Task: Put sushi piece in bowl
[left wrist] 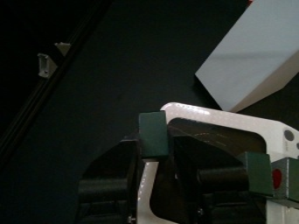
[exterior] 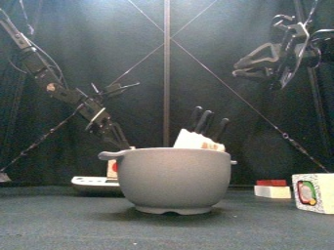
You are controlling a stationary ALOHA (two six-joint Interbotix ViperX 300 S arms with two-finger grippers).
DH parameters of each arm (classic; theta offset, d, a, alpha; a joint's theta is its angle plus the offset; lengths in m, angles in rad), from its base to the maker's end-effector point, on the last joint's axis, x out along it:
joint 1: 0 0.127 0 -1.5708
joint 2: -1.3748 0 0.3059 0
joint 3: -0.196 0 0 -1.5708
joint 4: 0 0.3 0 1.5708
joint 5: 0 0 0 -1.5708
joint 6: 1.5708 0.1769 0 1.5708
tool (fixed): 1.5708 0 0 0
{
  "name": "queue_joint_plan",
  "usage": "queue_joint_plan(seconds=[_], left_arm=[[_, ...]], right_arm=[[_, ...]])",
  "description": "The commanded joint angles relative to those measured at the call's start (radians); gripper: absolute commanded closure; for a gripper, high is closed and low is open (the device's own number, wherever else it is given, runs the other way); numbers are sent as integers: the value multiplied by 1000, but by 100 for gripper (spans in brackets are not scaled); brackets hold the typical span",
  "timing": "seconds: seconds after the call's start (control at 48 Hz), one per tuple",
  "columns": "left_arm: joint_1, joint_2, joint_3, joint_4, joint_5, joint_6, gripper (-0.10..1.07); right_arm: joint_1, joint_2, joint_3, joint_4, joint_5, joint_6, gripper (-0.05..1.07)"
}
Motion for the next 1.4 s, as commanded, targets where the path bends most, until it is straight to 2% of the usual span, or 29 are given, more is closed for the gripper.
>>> queue_joint_plan(seconds=[0.0,0.167,0.312,0.417,0.5,0.625,0.812,1.083,1.375], left_arm=[[-15,-31,-11,-11,-5,-2,48],[-84,-117,-6,-55,-8,-2,48],[-195,-179,0,-110,-11,-3,48],[-302,-206,6,-163,-12,-3,48],[-387,-210,9,-201,-14,-2,48],[-474,-199,9,-236,-28,-2,48],[-566,-146,12,-284,-32,0,48],[-664,0,-31,-291,-71,-3,48],[-715,133,-121,-302,-87,-2,46]], right_arm=[[-3,3,-12,11,-9,0,34],[-2,5,-12,12,-9,0,34],[-2,5,-12,12,-9,0,34],[-3,6,-12,17,-9,2,34],[-3,8,-12,23,-9,2,34],[-3,8,-12,25,-9,0,34],[-3,9,-15,25,-9,2,34],[-3,11,-12,23,-9,0,34],[-3,11,-11,23,-8,2,34]])
